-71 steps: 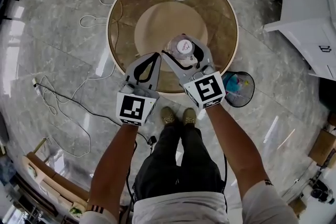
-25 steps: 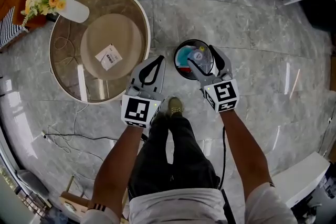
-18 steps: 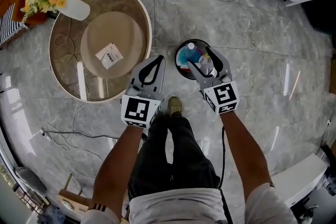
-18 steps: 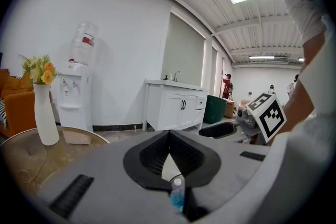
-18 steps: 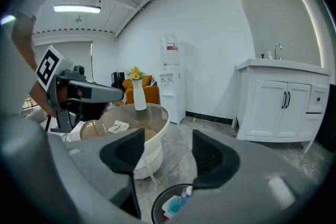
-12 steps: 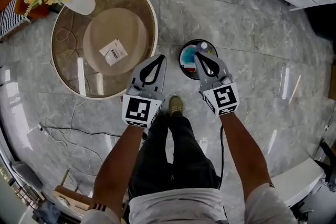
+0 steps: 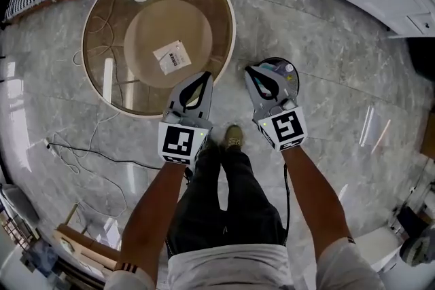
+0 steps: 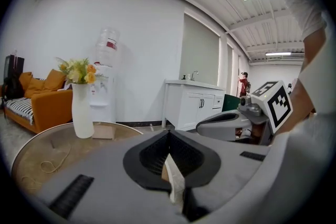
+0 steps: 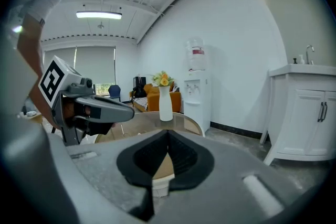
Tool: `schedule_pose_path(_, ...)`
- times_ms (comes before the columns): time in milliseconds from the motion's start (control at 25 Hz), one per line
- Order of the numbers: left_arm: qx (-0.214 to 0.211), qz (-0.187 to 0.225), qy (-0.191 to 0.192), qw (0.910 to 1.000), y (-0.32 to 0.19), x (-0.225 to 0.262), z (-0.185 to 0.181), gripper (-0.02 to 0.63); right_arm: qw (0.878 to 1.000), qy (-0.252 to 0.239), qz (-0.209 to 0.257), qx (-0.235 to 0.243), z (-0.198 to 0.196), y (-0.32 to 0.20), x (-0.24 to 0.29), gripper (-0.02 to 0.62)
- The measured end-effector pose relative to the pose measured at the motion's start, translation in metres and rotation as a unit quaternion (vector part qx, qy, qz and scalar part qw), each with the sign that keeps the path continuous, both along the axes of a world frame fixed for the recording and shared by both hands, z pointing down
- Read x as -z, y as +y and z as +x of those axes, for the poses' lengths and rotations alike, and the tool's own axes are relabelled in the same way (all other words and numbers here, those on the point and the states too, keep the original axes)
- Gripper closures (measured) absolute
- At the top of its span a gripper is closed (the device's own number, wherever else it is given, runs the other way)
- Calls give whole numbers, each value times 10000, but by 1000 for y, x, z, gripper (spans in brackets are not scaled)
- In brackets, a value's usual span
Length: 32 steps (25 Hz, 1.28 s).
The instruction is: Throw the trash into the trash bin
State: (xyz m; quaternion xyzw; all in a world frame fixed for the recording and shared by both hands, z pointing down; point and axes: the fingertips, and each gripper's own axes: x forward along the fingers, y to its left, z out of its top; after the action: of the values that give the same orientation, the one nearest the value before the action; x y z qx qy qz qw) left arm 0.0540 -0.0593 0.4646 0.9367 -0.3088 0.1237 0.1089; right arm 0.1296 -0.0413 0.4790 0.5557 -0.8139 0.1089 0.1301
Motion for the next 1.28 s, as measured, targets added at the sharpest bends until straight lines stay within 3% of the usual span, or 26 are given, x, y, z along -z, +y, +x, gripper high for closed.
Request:
schedule_pose_path(280, 429, 8, -105, 9990, -23, -9, -52, 606, 9977, -110, 52, 661, -76, -33, 2, 595)
schedule_pose_path(600, 611, -42, -154, 9980, -47, -27, -102, 606, 9916, -125, -6, 1286, -148, -64, -11, 593)
schedule_pose_path(920, 544, -144, -312, 9979, -66, -60, -137, 606, 9880, 20, -474, 1472, -184, -87, -52, 495)
schedule_pose_path(1040, 531, -190, -300, 9980, -72, -69, -144, 606, 9869, 79, -751, 1428, -191, -94, -73, 433)
schedule_pose_path(1280, 511, -261, -299, 9979, -84, -85, -155, 606, 9844, 305, -1163, 1287, -198, -106, -106, 383)
